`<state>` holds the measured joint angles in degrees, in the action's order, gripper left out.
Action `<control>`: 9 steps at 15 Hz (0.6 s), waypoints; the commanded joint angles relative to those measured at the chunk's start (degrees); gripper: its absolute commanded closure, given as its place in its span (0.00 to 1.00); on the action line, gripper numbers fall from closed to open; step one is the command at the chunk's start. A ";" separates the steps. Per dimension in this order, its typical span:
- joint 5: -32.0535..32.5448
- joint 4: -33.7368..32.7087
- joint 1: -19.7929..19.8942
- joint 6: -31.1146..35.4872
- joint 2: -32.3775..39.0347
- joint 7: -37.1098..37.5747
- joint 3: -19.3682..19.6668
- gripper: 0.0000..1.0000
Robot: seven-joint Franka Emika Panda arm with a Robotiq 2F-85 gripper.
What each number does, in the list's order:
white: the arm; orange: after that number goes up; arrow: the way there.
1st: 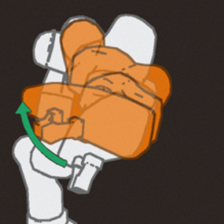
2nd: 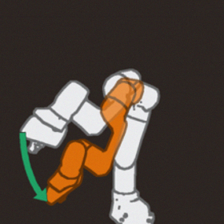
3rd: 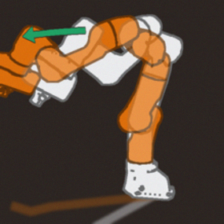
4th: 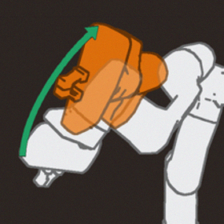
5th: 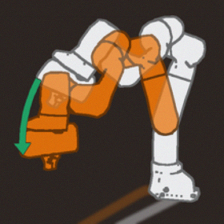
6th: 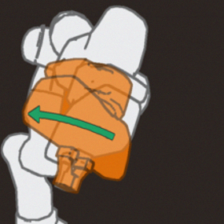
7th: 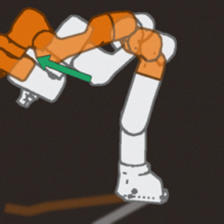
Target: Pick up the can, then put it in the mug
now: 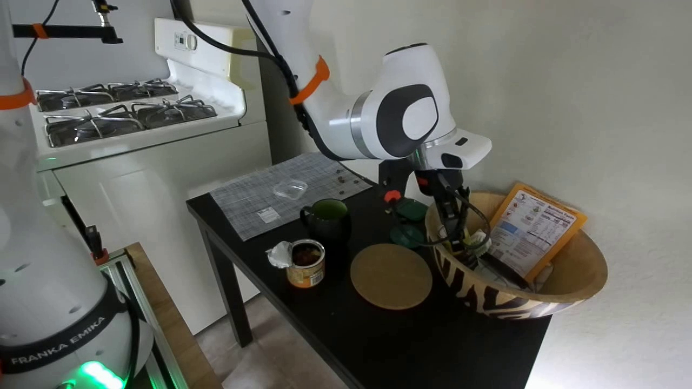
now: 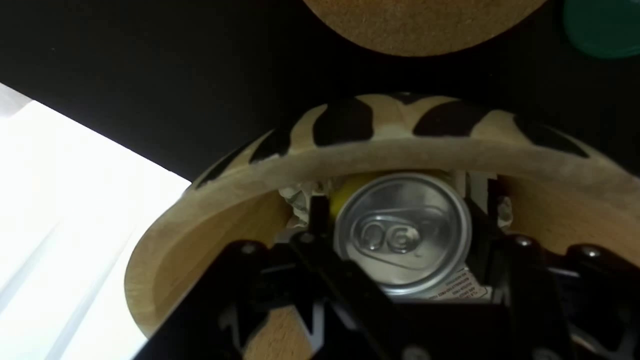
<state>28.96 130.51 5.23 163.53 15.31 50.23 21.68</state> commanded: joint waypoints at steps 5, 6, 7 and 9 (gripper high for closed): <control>-2.14 1.89 -2.83 -1.56 -5.19 -1.16 1.84 0.62; -3.49 2.67 -2.28 -2.24 -7.61 -2.37 1.14 0.62; -3.92 3.02 -2.06 -2.75 -9.52 -2.78 0.94 0.62; -4.33 3.60 -1.24 -3.56 -13.90 -3.77 0.23 0.62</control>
<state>26.56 131.02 3.35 162.71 10.36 49.28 22.86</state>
